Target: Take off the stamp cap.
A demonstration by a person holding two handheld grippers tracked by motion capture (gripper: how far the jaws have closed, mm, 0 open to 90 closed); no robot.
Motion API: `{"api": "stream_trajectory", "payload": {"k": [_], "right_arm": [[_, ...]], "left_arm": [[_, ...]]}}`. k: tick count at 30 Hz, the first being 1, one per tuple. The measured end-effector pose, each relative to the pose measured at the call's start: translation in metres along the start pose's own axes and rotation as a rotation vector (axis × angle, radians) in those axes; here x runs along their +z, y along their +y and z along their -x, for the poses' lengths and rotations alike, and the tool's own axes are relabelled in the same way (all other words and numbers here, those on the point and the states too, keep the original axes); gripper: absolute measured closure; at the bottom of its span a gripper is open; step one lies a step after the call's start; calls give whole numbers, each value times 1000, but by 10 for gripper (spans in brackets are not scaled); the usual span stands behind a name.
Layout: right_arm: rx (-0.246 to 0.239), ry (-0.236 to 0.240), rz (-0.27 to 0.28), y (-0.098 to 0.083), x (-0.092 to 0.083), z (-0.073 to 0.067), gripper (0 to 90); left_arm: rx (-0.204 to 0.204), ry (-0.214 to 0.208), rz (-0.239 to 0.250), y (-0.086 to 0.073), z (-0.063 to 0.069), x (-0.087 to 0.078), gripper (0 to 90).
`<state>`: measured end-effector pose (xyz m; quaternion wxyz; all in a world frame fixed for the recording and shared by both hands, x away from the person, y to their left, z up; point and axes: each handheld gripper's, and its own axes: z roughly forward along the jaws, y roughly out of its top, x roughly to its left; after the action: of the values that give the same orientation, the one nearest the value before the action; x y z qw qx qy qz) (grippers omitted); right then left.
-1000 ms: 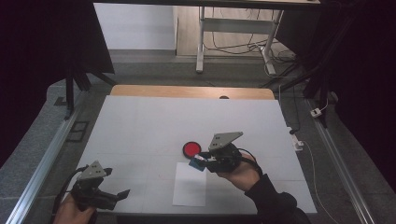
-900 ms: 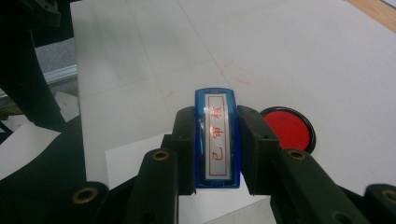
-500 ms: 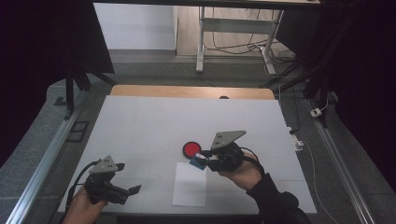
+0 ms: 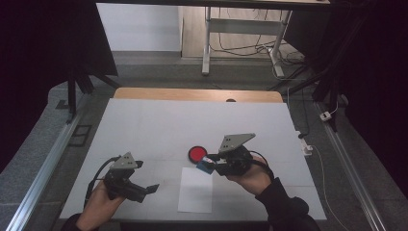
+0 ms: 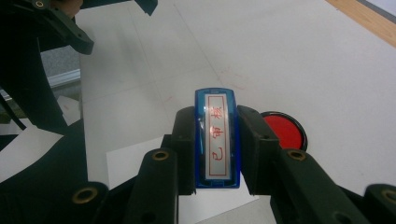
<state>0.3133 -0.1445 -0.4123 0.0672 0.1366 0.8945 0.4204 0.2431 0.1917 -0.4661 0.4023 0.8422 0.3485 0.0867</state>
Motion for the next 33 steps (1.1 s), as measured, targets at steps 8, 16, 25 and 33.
{"api": "stream_trajectory", "payload": {"k": [8, 16, 25, 33], "right_arm": [[-1, -2, 4, 0, -1, 1, 700], [-9, -1, 3, 1, -2, 2, 700], [-10, 6, 14, 3, -4, 2, 701], [-22, 18, 26, 6, -4, 1, 701]], "left_arm": [[27, -15, -6, 16, 1, 13, 0], [66, -54, 3, 29, 5, 21, 0], [102, -110, 2, 44, 9, 35, 0], [132, -151, 4, 56, 13, 48, 0]]}}
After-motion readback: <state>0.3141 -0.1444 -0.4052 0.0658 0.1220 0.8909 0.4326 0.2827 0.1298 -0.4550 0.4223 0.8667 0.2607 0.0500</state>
